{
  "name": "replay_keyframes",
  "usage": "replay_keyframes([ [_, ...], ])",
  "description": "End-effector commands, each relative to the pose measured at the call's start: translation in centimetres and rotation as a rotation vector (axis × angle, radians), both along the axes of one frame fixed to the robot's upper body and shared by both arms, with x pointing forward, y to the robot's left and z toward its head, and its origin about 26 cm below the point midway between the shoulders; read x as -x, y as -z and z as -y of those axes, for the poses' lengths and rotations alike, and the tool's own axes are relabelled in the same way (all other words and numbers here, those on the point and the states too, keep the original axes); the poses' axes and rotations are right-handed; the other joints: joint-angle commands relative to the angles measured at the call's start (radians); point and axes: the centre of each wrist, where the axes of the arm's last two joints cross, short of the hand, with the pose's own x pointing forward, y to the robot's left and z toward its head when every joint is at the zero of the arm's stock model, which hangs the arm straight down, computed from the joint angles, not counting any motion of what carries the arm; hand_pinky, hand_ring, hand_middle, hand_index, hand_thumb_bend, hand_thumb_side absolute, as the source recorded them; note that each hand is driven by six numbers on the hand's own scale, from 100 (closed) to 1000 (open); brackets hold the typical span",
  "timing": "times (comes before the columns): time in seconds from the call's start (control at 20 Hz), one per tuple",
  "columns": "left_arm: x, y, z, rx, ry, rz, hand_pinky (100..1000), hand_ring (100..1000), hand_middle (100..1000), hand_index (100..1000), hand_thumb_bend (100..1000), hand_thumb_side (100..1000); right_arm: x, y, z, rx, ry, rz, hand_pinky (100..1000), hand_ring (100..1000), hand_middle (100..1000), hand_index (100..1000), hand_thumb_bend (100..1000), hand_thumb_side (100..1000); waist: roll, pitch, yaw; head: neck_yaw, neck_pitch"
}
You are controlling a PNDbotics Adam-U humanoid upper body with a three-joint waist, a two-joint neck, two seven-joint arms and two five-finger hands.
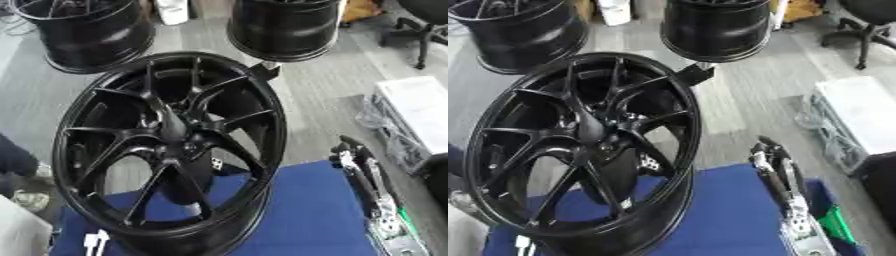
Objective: Pull the pin out of the wheel hub.
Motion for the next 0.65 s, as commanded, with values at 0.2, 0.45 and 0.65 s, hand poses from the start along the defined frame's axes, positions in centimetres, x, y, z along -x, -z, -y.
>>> replay_keyframes([
  [0.2,2.9,-1.3,3.5,0.249,0.0,0.106,728,668,740,878,448,786,-0.2,-0.4,0.2,-0.005,0.004,0.016,670,657,641,863,100,720,-0.006,-0.018,0.009,0.003,-0.001],
  [0.45,6.7,1.5,6.7,0.426,-0.118,0.098,732,677,739,874,438,794,0.1,-0.1,0.1,-0.012,0.008,0.009,670,657,641,865,100,725,-0.014,-0.023,0.005,0.032,-0.001],
  [0.65,8.7,3.3,9.6,0.51,-0.201,0.065,730,669,724,863,429,795,0.6,0.4,0.1,-0.014,0.012,-0.01,670,658,642,868,100,732,-0.021,-0.03,0.004,0.054,-0.001],
])
